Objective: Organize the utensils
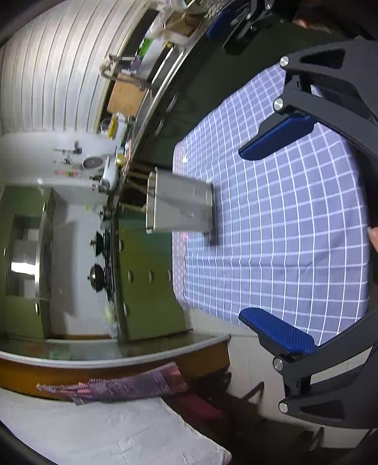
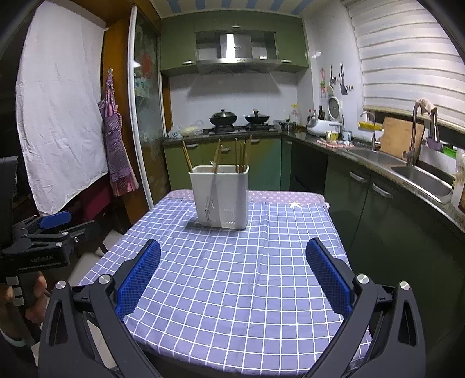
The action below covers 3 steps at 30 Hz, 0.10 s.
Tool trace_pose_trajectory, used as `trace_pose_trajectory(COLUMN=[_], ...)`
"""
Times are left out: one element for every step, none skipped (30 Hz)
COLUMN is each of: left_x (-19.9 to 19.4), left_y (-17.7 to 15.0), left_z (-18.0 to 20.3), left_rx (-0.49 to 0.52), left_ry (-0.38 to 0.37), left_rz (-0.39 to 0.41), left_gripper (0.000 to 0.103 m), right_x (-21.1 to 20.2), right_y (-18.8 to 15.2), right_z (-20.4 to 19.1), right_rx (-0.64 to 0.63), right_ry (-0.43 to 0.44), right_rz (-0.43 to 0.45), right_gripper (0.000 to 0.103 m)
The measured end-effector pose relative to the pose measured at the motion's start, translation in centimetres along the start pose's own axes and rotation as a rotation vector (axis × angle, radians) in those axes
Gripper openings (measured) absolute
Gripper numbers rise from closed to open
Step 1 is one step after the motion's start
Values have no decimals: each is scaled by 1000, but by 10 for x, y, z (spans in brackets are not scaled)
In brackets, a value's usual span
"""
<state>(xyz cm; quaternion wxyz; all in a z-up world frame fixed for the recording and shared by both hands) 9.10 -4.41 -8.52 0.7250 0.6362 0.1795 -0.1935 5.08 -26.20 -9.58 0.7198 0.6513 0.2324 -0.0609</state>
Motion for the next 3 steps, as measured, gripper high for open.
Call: trace_pose_trajectory(left_x=[3, 11, 17], left_y=[0, 0, 0], left_z=[-2, -4, -7], left_rx=[4, 11, 12], left_ry=[3, 14, 21], left_rz=[-2, -14, -22], left_gripper=[97, 97, 97], right_x=[4, 9, 13], right_y=[-1, -1, -2], right_z=[3, 5, 6], right_rx=[6, 6, 4], right_ry=[0, -3, -8], right_rz=[-7, -12, -19], right_gripper=[99, 99, 99])
Point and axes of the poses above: each gripper's, at about its wrist camera, not at the fingertips, and x roughly the way its jaws point, z to its right, y to its top, the point moved 7 cm from there along x, roughly the way its jaws point, and after that the axes turned 7 degrees about -x, right-handed, at the moved point
